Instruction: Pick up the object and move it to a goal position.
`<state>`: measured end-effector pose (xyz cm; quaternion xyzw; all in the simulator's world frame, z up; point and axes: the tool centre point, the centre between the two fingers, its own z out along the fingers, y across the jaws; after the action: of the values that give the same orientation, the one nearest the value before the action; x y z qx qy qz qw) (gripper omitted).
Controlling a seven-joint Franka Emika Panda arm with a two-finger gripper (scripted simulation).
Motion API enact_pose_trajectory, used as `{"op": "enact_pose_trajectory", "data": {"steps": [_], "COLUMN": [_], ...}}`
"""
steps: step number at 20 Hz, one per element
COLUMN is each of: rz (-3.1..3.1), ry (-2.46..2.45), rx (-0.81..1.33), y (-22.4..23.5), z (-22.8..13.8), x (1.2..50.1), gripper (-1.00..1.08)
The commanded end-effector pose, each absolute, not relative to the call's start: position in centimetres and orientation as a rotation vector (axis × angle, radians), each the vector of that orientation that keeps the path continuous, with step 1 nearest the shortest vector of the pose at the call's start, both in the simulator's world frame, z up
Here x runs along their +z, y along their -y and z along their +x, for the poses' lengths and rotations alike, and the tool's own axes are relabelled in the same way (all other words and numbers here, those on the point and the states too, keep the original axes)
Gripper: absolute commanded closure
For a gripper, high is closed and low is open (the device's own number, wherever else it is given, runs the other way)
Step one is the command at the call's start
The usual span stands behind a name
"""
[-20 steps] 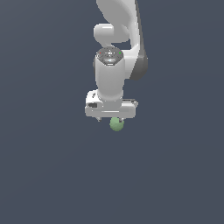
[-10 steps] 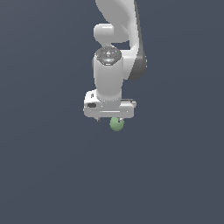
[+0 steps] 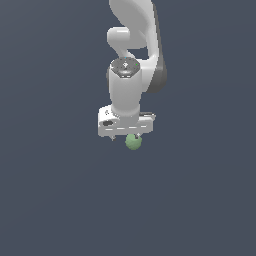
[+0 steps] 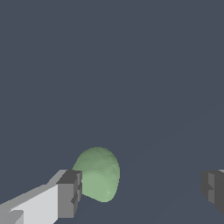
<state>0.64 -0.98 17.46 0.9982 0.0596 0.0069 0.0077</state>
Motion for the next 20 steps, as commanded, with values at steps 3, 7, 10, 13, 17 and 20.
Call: {"op": "enact_pose_trajectory", "data": {"steps": [3,7,10,13,17,20], "rz": [3.105,3.079,3.053,3.022,2.971,2.927], "ry": [-0.357,-0.535,-0.668,-0.8,-0.974,-1.103], "rx": [0.016,0.012,0.008,0.005,0.002,0.0], "y": [0.7,0.4,0.2,0.0,-0.4,-0.6], "z": [0.2,-0.3,-0.7,-1.1,-1.6,-2.0], "x": [16.7,15.9,15.4,14.8,14.1,13.6], "gripper": [-0.92,-0.92,-0.92,-0.92,-0.92,-0.92]}}
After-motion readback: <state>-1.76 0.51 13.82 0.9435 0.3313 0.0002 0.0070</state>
